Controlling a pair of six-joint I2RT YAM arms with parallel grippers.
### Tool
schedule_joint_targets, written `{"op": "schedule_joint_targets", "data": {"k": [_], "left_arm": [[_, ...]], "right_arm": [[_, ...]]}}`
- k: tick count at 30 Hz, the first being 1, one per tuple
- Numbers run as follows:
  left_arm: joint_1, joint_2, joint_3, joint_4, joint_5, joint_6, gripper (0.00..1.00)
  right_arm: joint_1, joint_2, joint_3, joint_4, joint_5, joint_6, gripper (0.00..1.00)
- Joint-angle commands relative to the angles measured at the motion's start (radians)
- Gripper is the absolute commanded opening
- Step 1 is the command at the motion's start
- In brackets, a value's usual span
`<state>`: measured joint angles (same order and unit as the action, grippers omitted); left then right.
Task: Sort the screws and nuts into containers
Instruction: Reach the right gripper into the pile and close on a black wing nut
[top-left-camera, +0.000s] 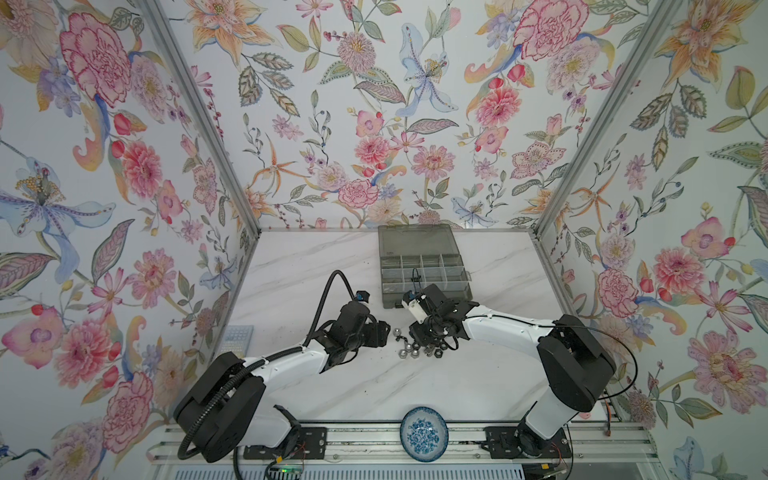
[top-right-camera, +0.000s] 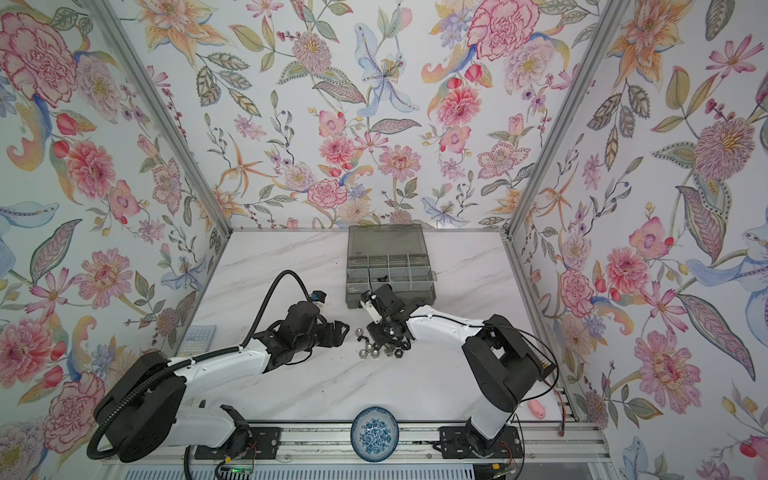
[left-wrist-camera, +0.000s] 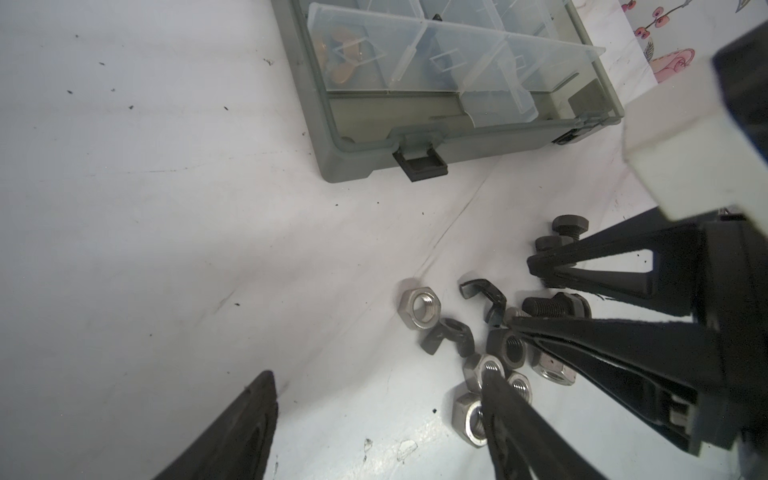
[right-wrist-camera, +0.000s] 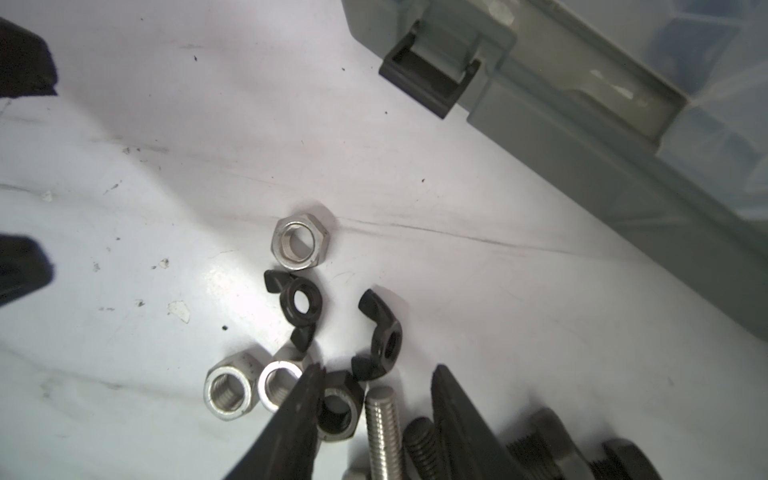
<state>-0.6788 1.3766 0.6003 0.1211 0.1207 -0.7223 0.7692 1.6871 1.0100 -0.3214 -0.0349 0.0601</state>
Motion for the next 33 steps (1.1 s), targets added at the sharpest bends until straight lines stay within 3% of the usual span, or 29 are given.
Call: {"op": "schedule_joint_targets", "data": {"k": [1,18,33], "left_arm": [[0.013,0.015,-0.007,0.012,0.005,0.0,0.79],[0.013,-0.002,-0.016,0.02,0.004,-0.01,0.81],[0.013,-0.021,-0.024,0.012,-0.013,-0.009,0.82]], "right_arm": [[0.008,0.024,0.015,0.003,0.01,-0.02,0.42],[0.0,0.068,0.012,0.042,-0.021,-0.023,0.27],[-0.014,0.082,-0.004,0.061,-0.025,-0.013,0.22]]}}
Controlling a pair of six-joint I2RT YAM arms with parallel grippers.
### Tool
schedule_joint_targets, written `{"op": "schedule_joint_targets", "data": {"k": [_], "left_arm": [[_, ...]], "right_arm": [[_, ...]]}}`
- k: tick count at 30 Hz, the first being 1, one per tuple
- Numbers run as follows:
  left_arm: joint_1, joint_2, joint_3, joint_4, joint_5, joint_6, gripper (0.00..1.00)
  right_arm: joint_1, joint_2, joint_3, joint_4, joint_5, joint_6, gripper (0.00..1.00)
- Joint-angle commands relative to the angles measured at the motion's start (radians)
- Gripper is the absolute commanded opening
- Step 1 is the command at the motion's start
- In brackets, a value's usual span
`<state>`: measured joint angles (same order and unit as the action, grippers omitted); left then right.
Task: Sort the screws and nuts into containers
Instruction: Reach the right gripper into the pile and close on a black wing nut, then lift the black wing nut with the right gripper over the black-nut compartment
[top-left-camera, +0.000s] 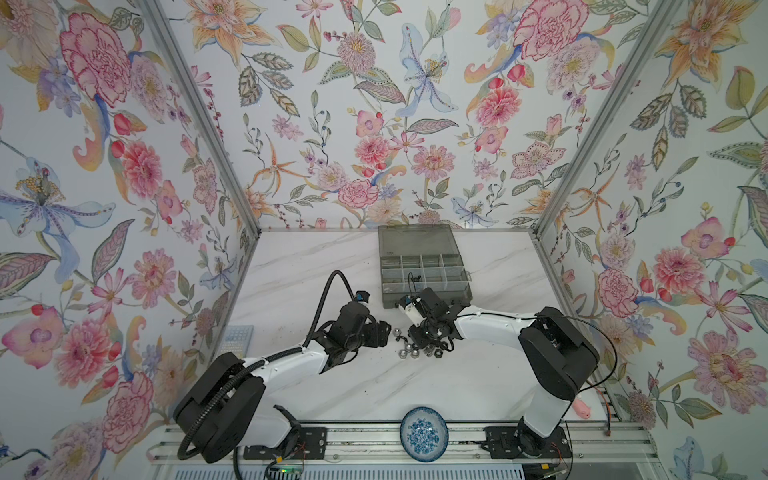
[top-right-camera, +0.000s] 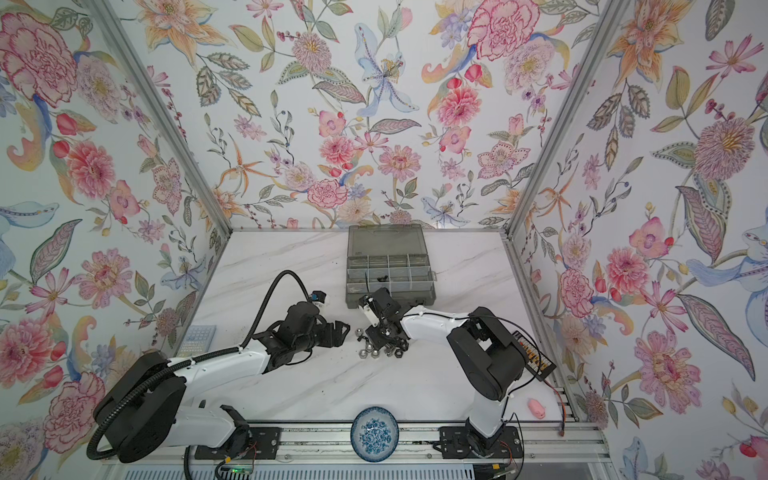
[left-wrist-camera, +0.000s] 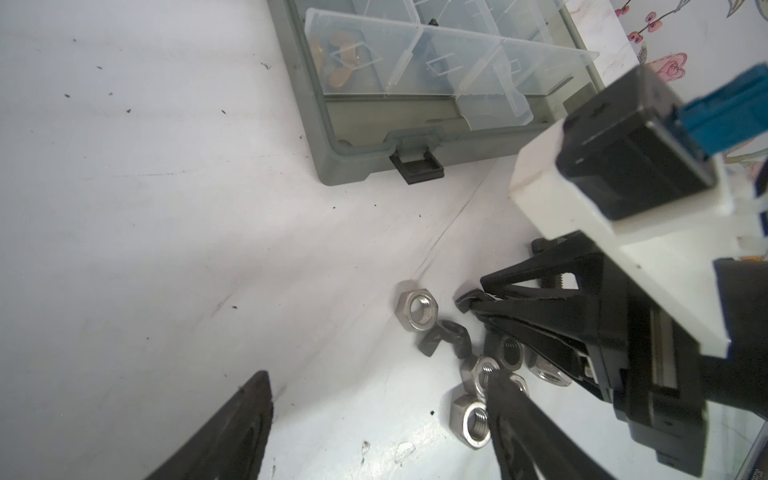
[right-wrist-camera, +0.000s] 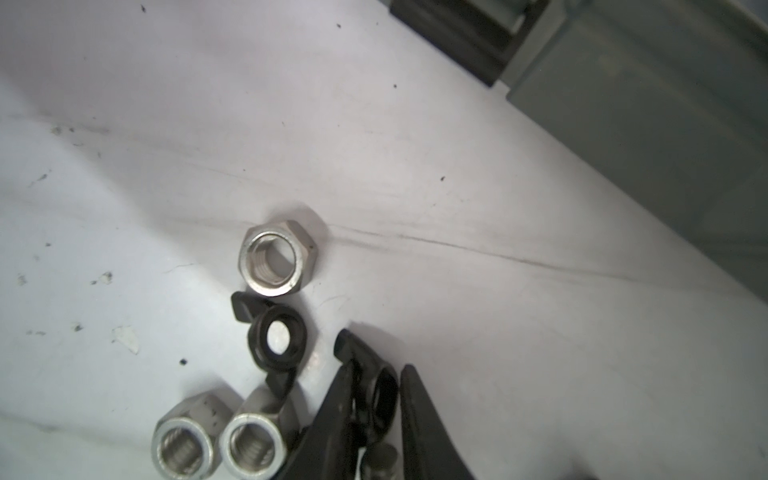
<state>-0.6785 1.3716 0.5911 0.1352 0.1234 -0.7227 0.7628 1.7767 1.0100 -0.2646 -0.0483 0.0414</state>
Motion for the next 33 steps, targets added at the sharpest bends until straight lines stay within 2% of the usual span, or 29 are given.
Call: {"op": "schedule_joint_targets", "data": {"k": [1,5,13,22,27,33], "left_arm": [[0.014,-0.014,-0.014,-0.001,-0.015,-0.008,0.82],[0.013,-0.011,-0.014,0.0,-0.012,-0.007,0.82],[0.014,-0.012,-0.017,0.001,-0.014,-0.009,0.83],[0.014,-0.006,-0.01,0.005,-0.011,-0.009,0.84],[0.014,0.0,-0.01,0.028,0.001,-0.019,0.85],[0.014,0.009,-0.018,0.076,0.029,-0.036,0.88]], "right_arm": [[-0.011,-0.009,-0.008,0.006,-0.012,0.007,0.19],[-0.022,-0.007,-0.014,0.008,-0.042,0.007,0.0],[-0.052,-0.027,-0.017,0.023,-0.104,0.021,0.0],[-0.109,-0.202,0.034,0.043,-0.26,0.008,0.0],[-0.179,-0.223,0.121,0.041,-0.234,-0.015,0.0],[-0.254,-0.115,0.288,0.021,-0.178,-0.028,0.0]]}}
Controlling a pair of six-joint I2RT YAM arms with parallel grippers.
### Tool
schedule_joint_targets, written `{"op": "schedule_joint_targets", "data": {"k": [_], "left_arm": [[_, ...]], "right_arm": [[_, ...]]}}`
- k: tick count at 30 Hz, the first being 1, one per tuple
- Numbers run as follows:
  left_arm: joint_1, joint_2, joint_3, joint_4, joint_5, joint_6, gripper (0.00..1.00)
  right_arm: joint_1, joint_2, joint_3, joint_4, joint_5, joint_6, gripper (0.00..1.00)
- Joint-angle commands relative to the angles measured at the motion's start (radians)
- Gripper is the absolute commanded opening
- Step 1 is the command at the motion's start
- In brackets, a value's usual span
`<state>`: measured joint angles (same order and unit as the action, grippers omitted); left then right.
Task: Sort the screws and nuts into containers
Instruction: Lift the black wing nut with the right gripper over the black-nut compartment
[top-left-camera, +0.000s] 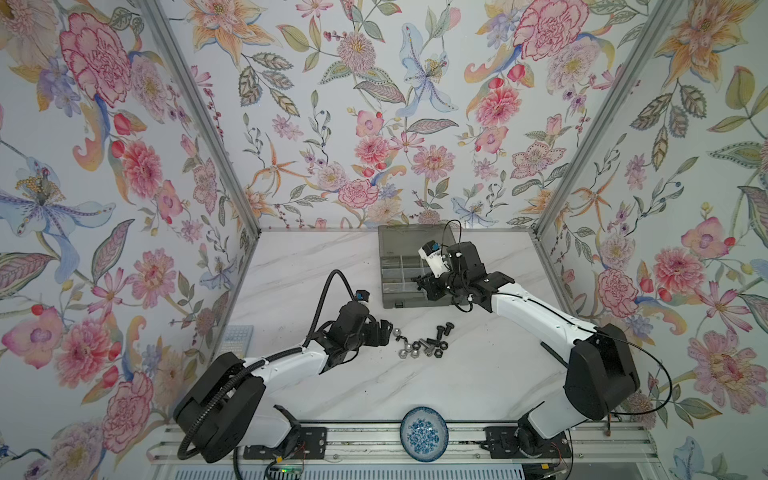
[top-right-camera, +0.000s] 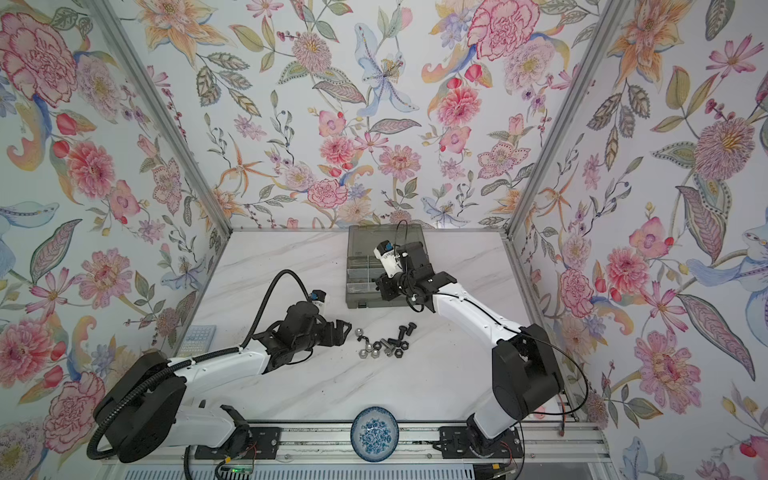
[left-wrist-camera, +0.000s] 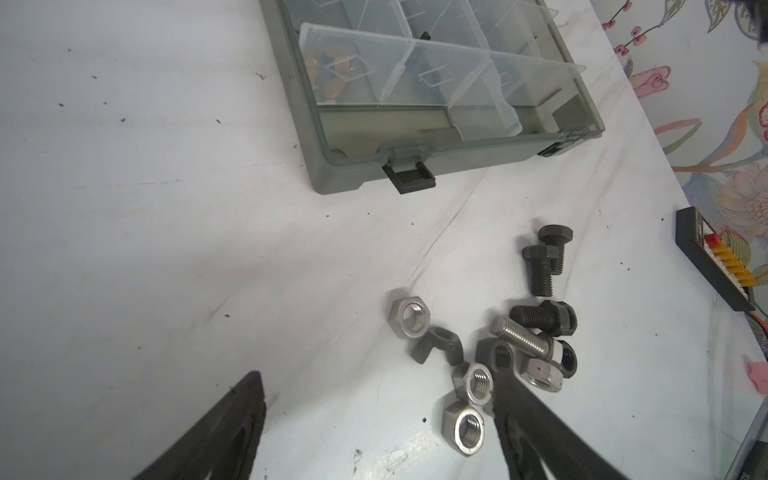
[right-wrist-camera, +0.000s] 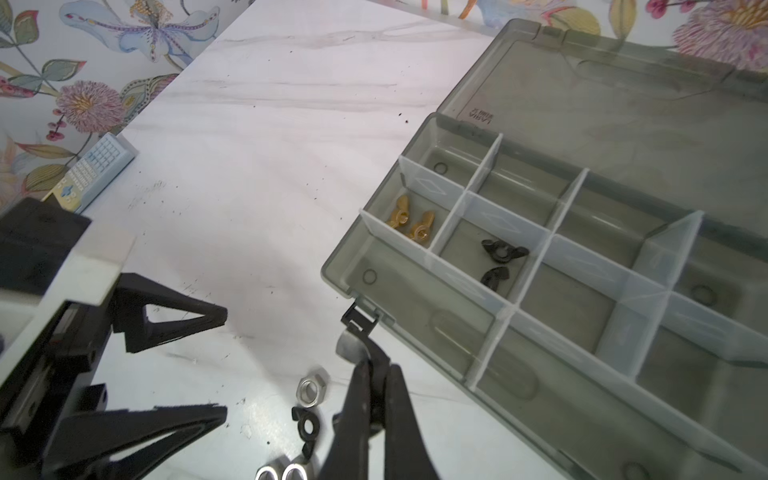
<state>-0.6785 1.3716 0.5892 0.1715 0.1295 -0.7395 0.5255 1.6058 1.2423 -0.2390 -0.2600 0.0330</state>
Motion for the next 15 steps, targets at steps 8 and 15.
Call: {"op": "schedule_joint_targets", "data": {"k": [8,15], "left_arm": [[0.013,0.018,-0.017,0.065,0.032,-0.029,0.93],[0.014,-0.002,-0.028,0.065,0.021,-0.037,0.98]], "right_arm": [[-0.033,0.302,0.313,-0.071,0.142,-0.032,0.0],[-0.033,0.445,0.416,-0.086,0.163,-0.015,0.0]]}}
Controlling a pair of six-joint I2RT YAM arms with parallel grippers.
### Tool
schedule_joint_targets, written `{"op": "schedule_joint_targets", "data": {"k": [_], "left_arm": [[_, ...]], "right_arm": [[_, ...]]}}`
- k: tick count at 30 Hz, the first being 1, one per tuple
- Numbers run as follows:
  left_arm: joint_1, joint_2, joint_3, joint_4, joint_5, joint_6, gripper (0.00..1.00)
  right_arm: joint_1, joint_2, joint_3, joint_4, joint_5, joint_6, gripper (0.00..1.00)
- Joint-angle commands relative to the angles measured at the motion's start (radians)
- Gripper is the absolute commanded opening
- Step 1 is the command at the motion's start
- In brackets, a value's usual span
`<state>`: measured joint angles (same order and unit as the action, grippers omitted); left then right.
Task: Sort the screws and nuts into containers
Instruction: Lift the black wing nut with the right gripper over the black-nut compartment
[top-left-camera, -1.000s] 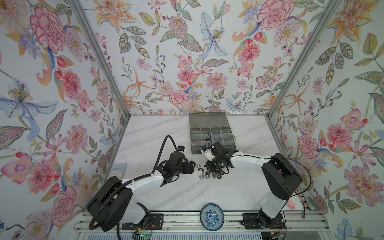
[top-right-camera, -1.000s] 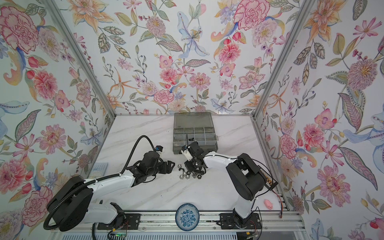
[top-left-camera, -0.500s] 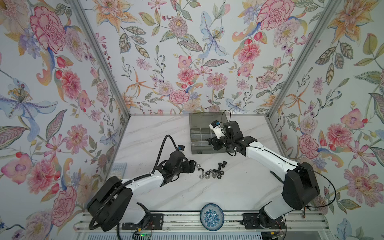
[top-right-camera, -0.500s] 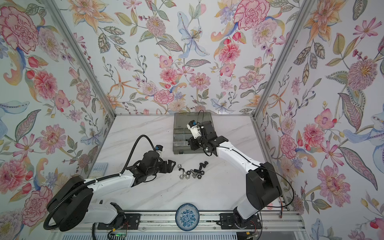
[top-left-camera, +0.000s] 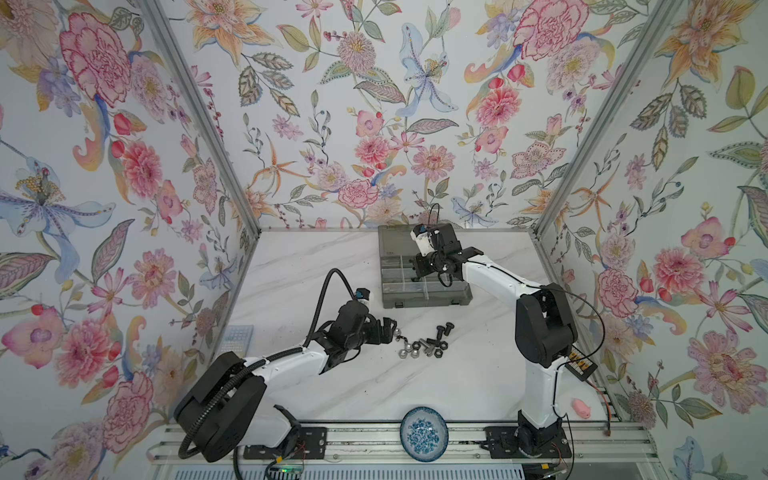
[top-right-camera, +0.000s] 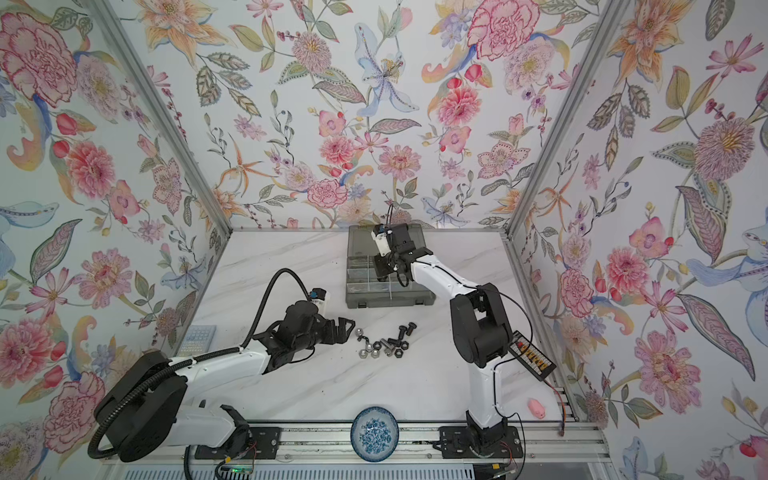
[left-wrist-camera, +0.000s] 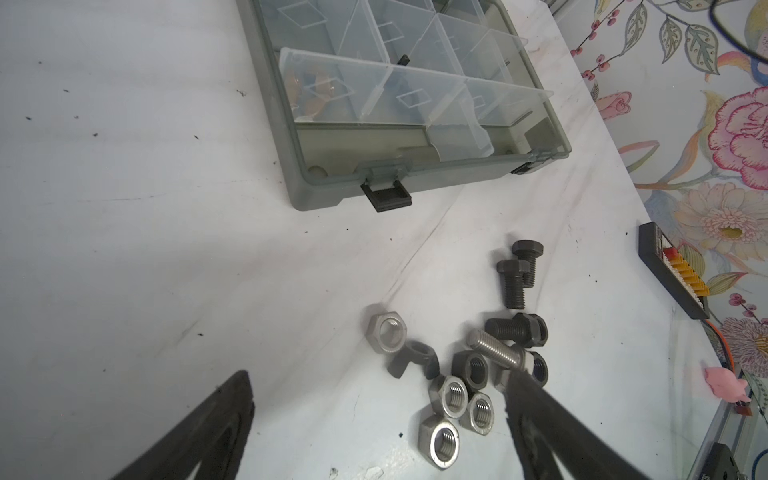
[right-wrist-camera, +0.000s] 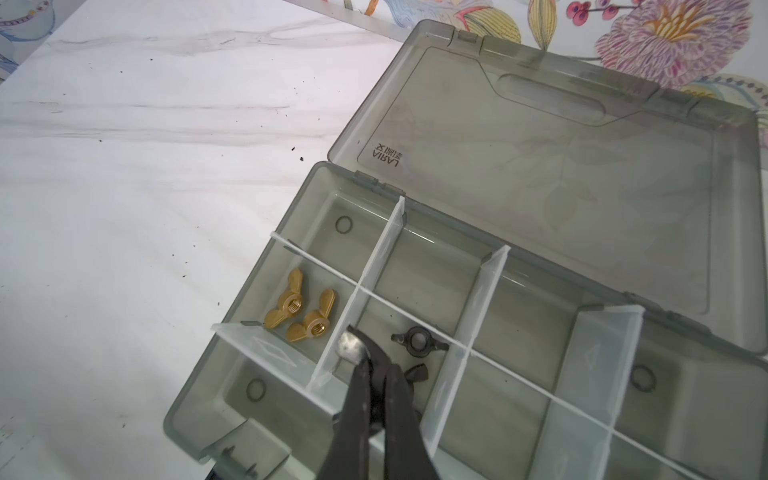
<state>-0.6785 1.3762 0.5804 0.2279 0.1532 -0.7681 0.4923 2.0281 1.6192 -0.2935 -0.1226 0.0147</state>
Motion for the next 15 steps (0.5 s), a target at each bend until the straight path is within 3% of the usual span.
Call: {"op": "schedule_joint_targets", "data": {"k": [1,15], "left_arm": [[0.013,-0.011,-0.022,0.005,-0.006,-0.009,0.98],[0.013,-0.032,-0.032,-0.01,-0.021,-0.007,1.0]], "right_arm": [[0.0,0.033,0.044,-0.032,0.03,0.004,0.0],[-0.001,0.076,0.04,-0.033,0.041,-0.005,0.0]]}}
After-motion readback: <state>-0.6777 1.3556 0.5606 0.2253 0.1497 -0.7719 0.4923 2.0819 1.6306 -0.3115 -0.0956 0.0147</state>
